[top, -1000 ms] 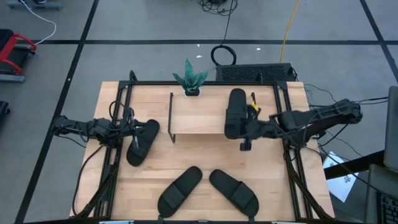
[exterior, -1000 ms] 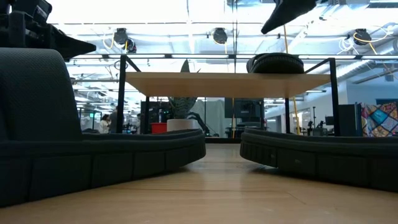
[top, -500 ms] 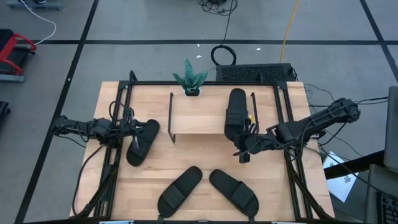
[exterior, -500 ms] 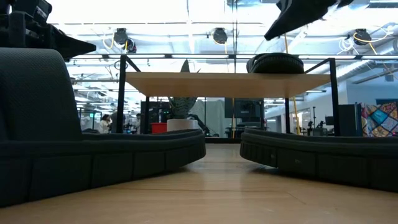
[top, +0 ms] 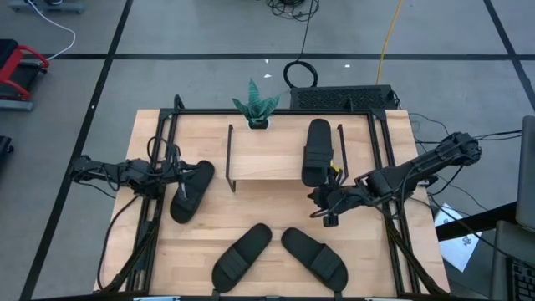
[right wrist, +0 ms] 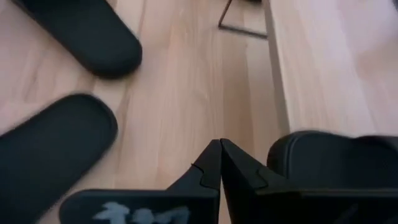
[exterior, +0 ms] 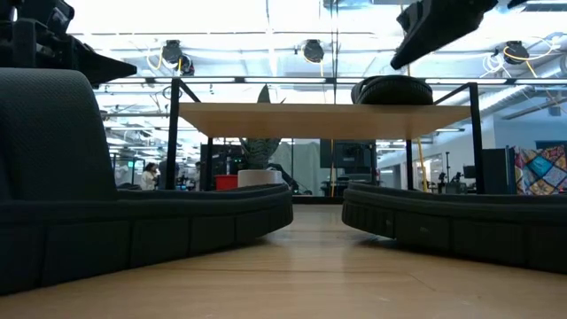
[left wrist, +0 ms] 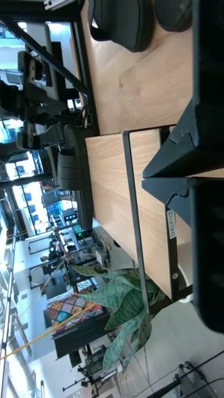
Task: Pick and place slides into the shelf
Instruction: Put the top black slide on the shelf
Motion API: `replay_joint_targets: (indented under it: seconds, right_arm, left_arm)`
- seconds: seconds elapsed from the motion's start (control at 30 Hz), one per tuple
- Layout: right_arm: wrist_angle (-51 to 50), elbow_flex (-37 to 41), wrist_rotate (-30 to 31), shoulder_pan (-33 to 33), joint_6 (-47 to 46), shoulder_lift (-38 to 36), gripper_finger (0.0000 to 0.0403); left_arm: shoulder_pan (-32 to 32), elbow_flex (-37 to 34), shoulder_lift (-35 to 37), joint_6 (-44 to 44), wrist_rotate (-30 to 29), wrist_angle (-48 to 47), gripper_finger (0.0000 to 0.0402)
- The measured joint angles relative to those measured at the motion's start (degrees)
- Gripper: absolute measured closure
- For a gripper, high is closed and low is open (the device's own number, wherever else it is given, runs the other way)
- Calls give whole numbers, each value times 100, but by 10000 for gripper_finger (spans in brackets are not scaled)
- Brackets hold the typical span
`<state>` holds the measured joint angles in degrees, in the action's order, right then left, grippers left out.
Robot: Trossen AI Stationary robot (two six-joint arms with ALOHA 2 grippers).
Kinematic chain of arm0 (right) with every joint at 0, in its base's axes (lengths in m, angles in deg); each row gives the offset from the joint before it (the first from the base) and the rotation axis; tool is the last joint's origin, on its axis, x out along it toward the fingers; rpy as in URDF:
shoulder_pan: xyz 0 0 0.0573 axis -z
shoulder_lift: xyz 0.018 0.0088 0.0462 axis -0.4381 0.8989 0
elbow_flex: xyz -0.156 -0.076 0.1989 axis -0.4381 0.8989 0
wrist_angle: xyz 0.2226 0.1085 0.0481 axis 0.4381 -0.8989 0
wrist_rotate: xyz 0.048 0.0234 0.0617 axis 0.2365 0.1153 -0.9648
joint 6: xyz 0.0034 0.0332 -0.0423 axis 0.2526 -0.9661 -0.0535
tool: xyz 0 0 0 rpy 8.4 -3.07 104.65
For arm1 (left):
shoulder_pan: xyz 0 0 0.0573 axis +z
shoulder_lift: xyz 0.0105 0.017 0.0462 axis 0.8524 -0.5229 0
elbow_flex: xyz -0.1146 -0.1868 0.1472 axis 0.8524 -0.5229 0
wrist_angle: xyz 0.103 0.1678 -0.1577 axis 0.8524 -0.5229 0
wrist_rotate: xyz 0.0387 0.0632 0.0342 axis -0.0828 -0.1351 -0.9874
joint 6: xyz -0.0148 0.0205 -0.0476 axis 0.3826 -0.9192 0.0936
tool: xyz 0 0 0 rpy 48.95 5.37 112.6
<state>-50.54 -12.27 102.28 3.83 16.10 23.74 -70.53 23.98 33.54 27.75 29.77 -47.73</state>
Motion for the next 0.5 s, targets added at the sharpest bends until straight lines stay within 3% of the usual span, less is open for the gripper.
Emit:
replay_joint_targets:
  seconds: [0.5]
  right_arm:
    - [-801, 7, 779, -68, -903, 2, 403]
  left_arm:
    - [0, 0, 0, 22, 2, -7, 401]
